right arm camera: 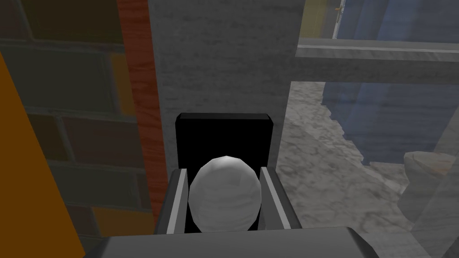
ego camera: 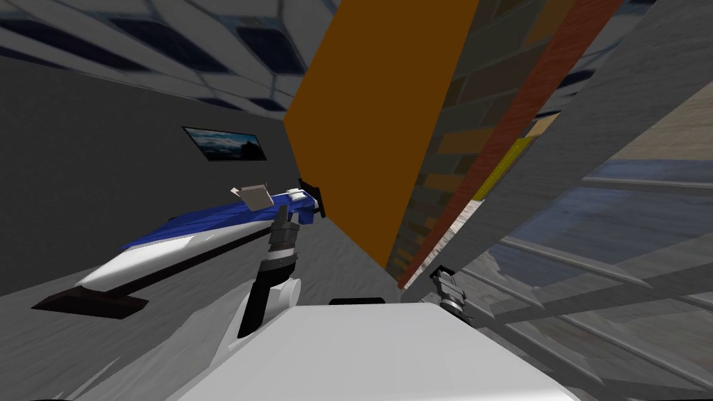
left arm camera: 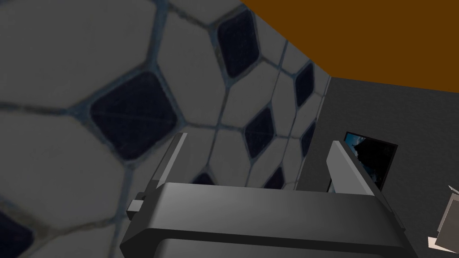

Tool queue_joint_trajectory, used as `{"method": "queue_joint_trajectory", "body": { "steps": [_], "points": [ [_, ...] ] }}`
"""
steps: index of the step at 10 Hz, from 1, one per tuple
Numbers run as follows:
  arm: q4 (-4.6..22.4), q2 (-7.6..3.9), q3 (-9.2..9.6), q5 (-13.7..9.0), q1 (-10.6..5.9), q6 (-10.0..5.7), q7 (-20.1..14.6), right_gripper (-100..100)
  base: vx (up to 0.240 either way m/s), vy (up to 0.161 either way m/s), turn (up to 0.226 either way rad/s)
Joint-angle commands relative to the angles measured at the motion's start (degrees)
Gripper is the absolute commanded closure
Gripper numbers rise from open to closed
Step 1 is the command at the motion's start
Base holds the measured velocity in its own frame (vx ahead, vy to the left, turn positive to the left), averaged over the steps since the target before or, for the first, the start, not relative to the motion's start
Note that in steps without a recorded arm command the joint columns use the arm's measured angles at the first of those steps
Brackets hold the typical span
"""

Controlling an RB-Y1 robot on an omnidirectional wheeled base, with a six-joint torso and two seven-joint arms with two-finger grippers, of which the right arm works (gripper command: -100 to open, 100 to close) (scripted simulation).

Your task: Pull the door open

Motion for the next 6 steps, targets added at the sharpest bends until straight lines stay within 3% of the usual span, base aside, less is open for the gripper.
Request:
{"method": "queue_joint_trajectory", "body": {
  "steps": [1,2,3,6],
  "points": [
    [-0.03,0.03,0.01,-0.01,0.03,-0.05,-0.05,100,0.0,0.0,0.0],
    [-0.03,0.03,0.01,-0.01,0.03,-0.05,-0.05,100,0.0,0.0,0.0],
    [-0.69,-0.46,1.32,0.77,0.39,-0.1,-0.77,100,-0.136,0.017,0.059],
    [-1.56,-1.08,2.98,1.75,0.88,-0.27,-1.73,100,-0.218,0.01,0.066]
  ]
}}
